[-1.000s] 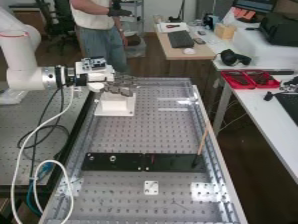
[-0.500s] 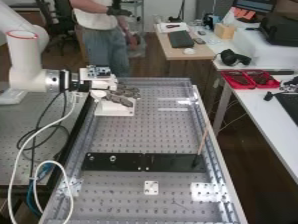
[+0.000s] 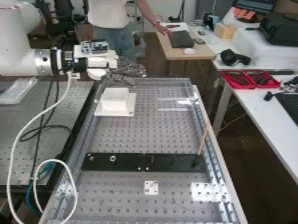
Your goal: Grab the bearing and place it in the white container
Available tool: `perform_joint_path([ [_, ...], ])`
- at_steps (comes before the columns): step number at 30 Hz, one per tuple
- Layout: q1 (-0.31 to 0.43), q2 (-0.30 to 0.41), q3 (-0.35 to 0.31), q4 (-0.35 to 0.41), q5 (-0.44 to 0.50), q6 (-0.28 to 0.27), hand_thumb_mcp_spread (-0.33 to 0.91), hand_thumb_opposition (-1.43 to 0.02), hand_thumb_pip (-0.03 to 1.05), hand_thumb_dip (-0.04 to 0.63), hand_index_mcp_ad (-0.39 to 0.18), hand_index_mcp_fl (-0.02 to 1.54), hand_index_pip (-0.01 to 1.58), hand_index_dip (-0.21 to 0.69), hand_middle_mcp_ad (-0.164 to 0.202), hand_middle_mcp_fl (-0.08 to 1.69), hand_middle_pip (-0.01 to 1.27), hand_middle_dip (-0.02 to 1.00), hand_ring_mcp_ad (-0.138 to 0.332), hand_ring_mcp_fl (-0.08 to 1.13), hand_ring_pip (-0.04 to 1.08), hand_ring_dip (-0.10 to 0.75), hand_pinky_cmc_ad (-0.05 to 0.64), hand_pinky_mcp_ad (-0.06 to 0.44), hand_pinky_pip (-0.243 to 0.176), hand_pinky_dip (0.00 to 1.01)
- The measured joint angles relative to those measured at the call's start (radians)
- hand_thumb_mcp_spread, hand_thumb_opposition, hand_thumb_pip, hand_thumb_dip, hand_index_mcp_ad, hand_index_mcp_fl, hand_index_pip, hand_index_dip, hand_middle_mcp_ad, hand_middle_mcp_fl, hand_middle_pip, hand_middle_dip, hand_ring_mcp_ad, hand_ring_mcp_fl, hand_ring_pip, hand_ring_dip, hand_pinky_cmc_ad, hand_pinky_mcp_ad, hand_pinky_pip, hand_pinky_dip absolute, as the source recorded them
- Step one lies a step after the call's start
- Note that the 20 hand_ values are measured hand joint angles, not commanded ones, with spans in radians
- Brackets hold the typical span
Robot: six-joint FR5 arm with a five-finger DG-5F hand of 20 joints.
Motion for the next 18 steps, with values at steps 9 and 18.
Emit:
perform_joint_path([
  [9, -0.059, 0.033, 0.203, -0.161, 0.004, -0.038, 0.24, -0.78, 0.63, 0.248, -0.126, 0.01, 0.29, 0.063, 0.051, 0.0, 0.12, 0.16, 0.138, 0.0, 0.08, 0.077, 0.379, 0.278, -0.112, 0.38],
  [18, -0.094, -0.013, 0.334, -0.25, 0.096, -0.057, 0.24, -0.77, 0.61, 0.236, -0.12, 0.04, 0.21, 0.063, 0.054, 0.0, 0.12, 0.16, 0.143, 0.0, 0.08, 0.077, 0.379, 0.278, -0.112, 0.4],
])
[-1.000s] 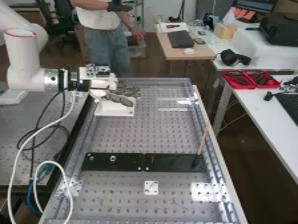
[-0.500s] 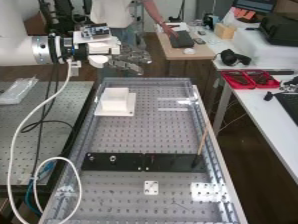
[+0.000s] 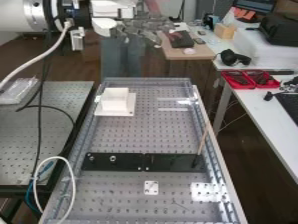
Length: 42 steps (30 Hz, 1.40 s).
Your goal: Grab the bearing and place it in the white container
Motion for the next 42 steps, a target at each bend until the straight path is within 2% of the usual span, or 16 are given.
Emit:
perform_joint_path([
  [5, -0.018, -0.025, 0.032, -0.018, -0.014, 0.0, 0.24, -0.77, 0.61, 0.236, -0.12, 0.04, 0.16, 0.063, 0.054, 0.0, 0.12, 0.16, 0.143, 0.0, 0.08, 0.077, 0.379, 0.278, -0.112, 0.4],
  [22, -0.068, -0.033, 0.045, -0.015, -0.078, 0.007, 0.23, -0.75, 0.54, 0.173, -0.106, 0.06, 0.11, 0.063, 0.051, 0.0, 0.12, 0.16, 0.14, 0.0, 0.08, 0.077, 0.379, 0.295, -0.112, 0.4],
  [24, -0.079, -0.033, 0.045, -0.017, -0.089, 0.007, 0.23, -0.75, 0.54, 0.157, -0.106, 0.06, 0.11, 0.063, 0.051, 0.0, 0.12, 0.16, 0.145, 0.0, 0.08, 0.077, 0.379, 0.295, -0.112, 0.4],
  [42, -0.106, -0.008, 0.012, -0.006, -0.2, 0.007, 0.22, -0.75, 0.54, 0.157, -0.106, 0.06, 0.11, 0.063, 0.056, 0.0, 0.12, 0.17, 0.152, 0.0, 0.07, 0.077, 0.379, 0.295, -0.112, 0.4],
])
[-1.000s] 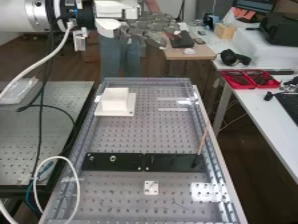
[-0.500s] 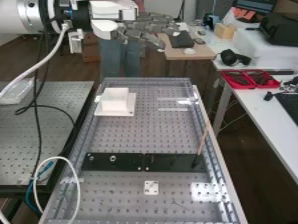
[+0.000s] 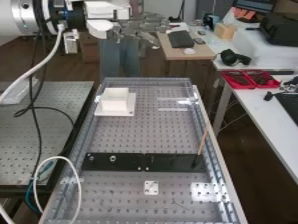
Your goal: Grab the bearing and place it in the white container
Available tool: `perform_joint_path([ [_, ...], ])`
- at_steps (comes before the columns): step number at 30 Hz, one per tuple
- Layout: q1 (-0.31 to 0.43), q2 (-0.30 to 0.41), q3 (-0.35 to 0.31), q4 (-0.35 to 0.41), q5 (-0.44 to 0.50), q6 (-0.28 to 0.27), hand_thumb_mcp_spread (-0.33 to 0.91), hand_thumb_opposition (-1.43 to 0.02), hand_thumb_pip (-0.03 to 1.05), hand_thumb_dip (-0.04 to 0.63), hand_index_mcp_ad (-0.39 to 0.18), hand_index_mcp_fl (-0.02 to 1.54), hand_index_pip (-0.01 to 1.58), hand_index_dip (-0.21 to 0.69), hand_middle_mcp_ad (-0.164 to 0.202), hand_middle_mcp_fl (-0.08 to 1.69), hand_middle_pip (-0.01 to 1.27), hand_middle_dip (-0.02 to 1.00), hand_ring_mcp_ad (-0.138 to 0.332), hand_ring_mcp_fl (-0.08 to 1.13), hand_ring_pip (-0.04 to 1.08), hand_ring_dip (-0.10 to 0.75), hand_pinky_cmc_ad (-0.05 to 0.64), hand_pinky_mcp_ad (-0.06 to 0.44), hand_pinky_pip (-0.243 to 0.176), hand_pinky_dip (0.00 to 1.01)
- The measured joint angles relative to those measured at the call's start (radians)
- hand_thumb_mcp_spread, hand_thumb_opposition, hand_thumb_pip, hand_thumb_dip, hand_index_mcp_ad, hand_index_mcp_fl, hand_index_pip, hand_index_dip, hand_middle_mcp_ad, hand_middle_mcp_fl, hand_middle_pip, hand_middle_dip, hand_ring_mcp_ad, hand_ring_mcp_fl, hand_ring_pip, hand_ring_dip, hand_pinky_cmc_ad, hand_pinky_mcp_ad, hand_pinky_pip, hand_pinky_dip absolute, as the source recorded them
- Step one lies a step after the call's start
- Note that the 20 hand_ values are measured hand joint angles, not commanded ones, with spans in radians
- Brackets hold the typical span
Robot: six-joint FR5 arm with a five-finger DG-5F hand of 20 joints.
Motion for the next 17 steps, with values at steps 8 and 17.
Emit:
perform_joint_path([
  [8, 0.01, 0.012, -0.015, -0.005, -0.054, -0.011, 0.23, -0.75, 0.55, 0.161, -0.106, 0.05, 0.1, 0.063, 0.056, 0.01, 0.12, 0.17, 0.152, 0.0, 0.07, 0.077, 0.396, 0.295, -0.108, 0.39],
  [17, 0.016, 0.016, -0.018, -0.009, -0.083, -0.024, 0.21, -0.75, 0.56, 0.157, -0.103, 0.05, 0.1, 0.054, 0.056, 0.01, 0.13, 0.17, 0.152, 0.0, 0.08, 0.077, 0.396, 0.295, -0.108, 0.38],
])
